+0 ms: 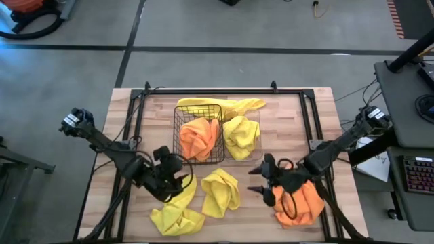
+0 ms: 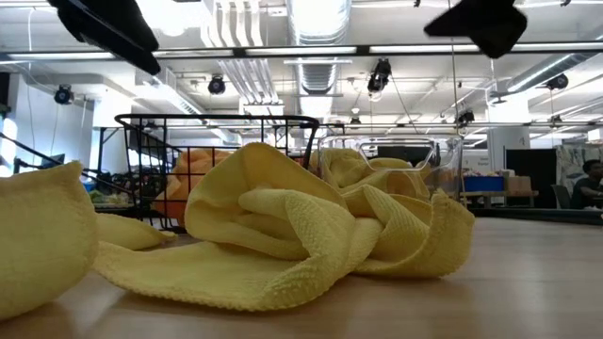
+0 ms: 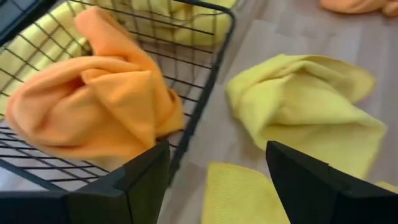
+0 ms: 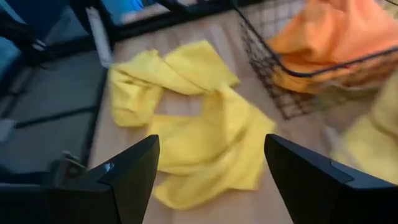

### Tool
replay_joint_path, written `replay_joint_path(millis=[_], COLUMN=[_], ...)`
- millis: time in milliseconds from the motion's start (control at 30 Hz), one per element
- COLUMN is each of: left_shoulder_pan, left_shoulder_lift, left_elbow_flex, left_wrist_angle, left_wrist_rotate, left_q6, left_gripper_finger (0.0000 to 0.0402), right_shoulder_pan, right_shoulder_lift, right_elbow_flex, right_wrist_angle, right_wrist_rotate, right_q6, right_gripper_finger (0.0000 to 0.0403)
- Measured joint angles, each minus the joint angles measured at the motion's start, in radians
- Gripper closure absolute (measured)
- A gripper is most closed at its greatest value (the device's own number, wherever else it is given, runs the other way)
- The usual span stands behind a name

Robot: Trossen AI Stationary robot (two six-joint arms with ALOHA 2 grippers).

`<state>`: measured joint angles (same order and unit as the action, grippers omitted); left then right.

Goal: Sort microfiber towel by color & place in baskets
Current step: Put the yellow microfiber towel into the transparent bin

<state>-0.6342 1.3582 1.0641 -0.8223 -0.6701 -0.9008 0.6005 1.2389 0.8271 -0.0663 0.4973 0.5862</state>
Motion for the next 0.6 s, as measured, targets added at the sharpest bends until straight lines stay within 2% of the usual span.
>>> replay_joint_path(millis=[333,600], left_shoulder_pan=[-0.167,-0.311], left_shoulder_lift=[-0.001,0.007], left_elbow_flex=[0.075,0.078], left_wrist_angle=[0.033,0.152], left_wrist_rotate=[0.003,-0.003], left_q6=[-0.052,-0.079], left_gripper_finger=[0.0153,0.0153], right_shoulder_pan=[0.075,0.099], right_shoulder_lift=[0.122,0.202], right_elbow_flex=[0.019,0.085], right_wrist_angle=[0.041,0.039], right_wrist_rotate=[-0.004,-0.008], right_q6=[0.184,0.222], right_gripper_finger=[0.0117,0.0117])
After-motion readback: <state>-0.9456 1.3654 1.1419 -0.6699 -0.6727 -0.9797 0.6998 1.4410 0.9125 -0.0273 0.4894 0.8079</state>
